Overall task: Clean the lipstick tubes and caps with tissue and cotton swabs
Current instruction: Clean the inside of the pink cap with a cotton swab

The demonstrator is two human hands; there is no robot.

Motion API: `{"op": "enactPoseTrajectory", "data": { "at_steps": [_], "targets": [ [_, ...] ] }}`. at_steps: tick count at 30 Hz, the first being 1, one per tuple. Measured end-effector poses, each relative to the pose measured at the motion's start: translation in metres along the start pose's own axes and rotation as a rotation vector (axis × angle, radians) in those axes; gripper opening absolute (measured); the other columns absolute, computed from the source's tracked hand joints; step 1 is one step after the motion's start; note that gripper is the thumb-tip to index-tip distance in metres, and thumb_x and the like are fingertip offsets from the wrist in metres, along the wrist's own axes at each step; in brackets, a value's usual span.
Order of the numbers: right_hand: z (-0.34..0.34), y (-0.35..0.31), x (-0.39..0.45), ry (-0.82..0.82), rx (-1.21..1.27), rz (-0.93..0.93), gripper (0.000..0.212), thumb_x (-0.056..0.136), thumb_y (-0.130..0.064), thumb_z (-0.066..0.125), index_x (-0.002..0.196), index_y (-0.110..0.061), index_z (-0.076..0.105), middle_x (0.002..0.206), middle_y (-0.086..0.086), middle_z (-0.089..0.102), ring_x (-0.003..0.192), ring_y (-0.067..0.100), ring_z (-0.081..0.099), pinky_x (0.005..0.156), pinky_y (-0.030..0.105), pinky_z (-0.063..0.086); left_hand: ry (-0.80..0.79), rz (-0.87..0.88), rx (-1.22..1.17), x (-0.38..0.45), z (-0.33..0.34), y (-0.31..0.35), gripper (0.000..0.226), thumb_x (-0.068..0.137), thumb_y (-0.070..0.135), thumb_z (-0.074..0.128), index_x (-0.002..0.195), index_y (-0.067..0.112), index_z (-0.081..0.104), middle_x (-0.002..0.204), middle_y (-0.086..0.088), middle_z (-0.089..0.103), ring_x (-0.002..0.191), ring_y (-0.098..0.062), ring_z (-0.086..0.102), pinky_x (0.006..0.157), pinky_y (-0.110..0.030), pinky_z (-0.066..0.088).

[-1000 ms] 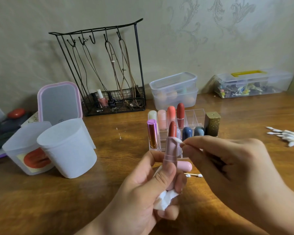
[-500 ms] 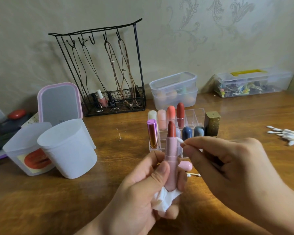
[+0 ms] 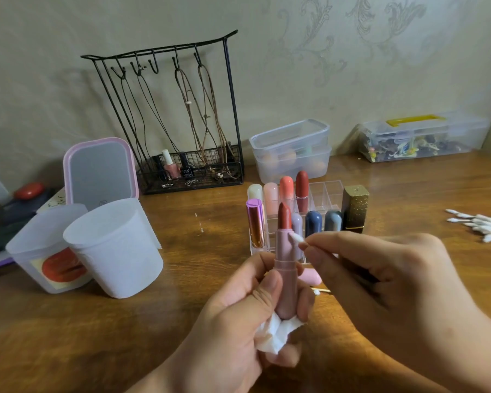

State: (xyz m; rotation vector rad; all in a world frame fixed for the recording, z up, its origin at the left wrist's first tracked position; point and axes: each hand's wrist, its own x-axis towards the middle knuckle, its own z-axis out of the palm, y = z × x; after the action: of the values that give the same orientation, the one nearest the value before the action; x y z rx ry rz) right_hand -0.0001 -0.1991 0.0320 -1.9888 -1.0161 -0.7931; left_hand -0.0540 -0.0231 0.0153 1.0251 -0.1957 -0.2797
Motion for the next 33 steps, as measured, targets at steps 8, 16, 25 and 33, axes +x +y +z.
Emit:
{"op": "enactPoseTrajectory", "data": {
  "at_steps": [8, 16, 25, 33],
  "targets": [
    [-0.0021, -0.0005, 0.0001, -0.001, -0.01, 0.006, 0.019, 0.09, -0.029, 0.061, 0.08, -0.019, 0.073, 0.053, -0.008, 0.057, 0.047, 0.011, 0.049, 0.041, 0.024, 0.04, 0.05, 0.049, 0.112, 0.0005, 0.0019, 0.0004, 0.022, 0.073, 0.038, 0.078, 0.086, 0.021, 0.072, 0.073, -0.006, 0.055, 0.055, -0.011, 0.047, 0.042, -0.02, 0.036],
    [-0.0019, 0.0001, 0.0, -0.003, -0.039, 0.007, 0.021, 0.091, -0.029, 0.061, 0.076, -0.018, 0.071, 0.052, -0.004, 0.057, 0.045, 0.013, 0.05, 0.039, 0.028, 0.04, 0.059, 0.074, 0.144, 0.0005, 0.004, 0.0023, 0.025, 0.065, 0.038, 0.085, 0.082, 0.025, 0.073, 0.072, -0.006, 0.056, 0.053, -0.012, 0.046, 0.041, -0.02, 0.036],
    [-0.0036, -0.0007, 0.0007, -0.017, -0.041, -0.022, 0.015, 0.089, -0.026, 0.066, 0.079, -0.018, 0.074, 0.054, -0.008, 0.057, 0.046, 0.009, 0.048, 0.041, 0.026, 0.041, 0.084, 0.061, 0.175, -0.0002, 0.0046, 0.0035, 0.03, 0.057, 0.04, 0.089, 0.079, 0.027, 0.073, 0.072, -0.008, 0.054, 0.053, -0.011, 0.049, 0.042, -0.02, 0.038],
    [-0.0049, -0.0012, 0.0024, -0.025, -0.065, -0.024, 0.009, 0.085, -0.022, 0.068, 0.079, -0.019, 0.075, 0.053, -0.008, 0.056, 0.046, 0.008, 0.044, 0.04, 0.026, 0.041, 0.112, 0.061, 0.192, 0.0013, 0.0062, 0.0048, 0.03, 0.056, 0.04, 0.09, 0.078, 0.028, 0.073, 0.072, -0.01, 0.05, 0.052, -0.012, 0.045, 0.041, -0.02, 0.037]
  ]
}}
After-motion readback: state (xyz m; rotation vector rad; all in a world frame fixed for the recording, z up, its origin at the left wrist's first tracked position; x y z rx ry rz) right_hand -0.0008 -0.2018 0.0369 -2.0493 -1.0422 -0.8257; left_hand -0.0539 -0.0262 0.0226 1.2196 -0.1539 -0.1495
